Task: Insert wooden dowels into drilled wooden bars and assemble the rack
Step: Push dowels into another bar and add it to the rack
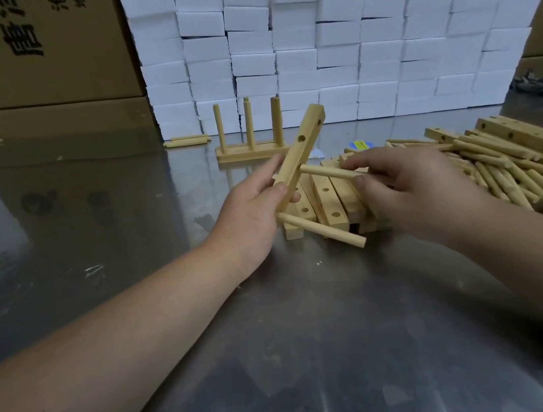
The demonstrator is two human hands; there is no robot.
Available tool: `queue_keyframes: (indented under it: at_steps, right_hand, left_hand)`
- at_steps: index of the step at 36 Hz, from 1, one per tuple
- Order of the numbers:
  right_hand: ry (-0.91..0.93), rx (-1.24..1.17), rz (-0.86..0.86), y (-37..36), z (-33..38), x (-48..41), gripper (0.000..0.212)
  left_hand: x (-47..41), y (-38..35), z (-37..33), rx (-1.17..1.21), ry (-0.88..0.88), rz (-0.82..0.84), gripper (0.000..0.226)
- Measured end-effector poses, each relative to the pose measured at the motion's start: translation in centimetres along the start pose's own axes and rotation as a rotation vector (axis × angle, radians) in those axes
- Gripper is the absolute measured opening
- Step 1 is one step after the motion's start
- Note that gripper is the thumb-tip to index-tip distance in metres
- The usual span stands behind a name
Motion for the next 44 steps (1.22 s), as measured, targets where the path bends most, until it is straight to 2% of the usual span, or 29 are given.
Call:
queue_keyframes:
  at_steps: [12,16,25,35,44]
  right_hand:
    - [0.029,0.037,-0.03,-0.1,0.4,0.2,0.025]
    - [0.048,0.042,-0.038,-0.1,0.7,0.3,0.029]
    - [0.045,0.041,-0.013,-0.1,0.9,0.4,0.027]
    - [0.075,0.035,-0.033,-0.3,1.4,0.5,0.03]
    - [0.108,0.127,-0.034,-0.5,1.7,0.5,0.026]
  left_hand:
    - [0.1,0.0,-0.1,0.074,-0.028,0.04,0.043]
    - [0.1,0.0,-0.2,0.073,-0.043,0.055,0.05]
    - [-0.2,0.0,0.3,0.047,-0.051,0.037,0.035]
    - [0.0,-0.1,0.2,0.001,-0.066,0.057,0.038]
    - [0.5,-0.6,-0.5,-0.02,-0.07,0.079,0.04]
Point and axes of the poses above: each hand's wrist, its own x-axis away from the middle knuckle, its own y-axis out of the back of the hand, z = x × y, the point moved 3 cm from there along -x, towards the middle knuckle, and after that the axes turned 13 degrees about z, right-handed, at the moved point
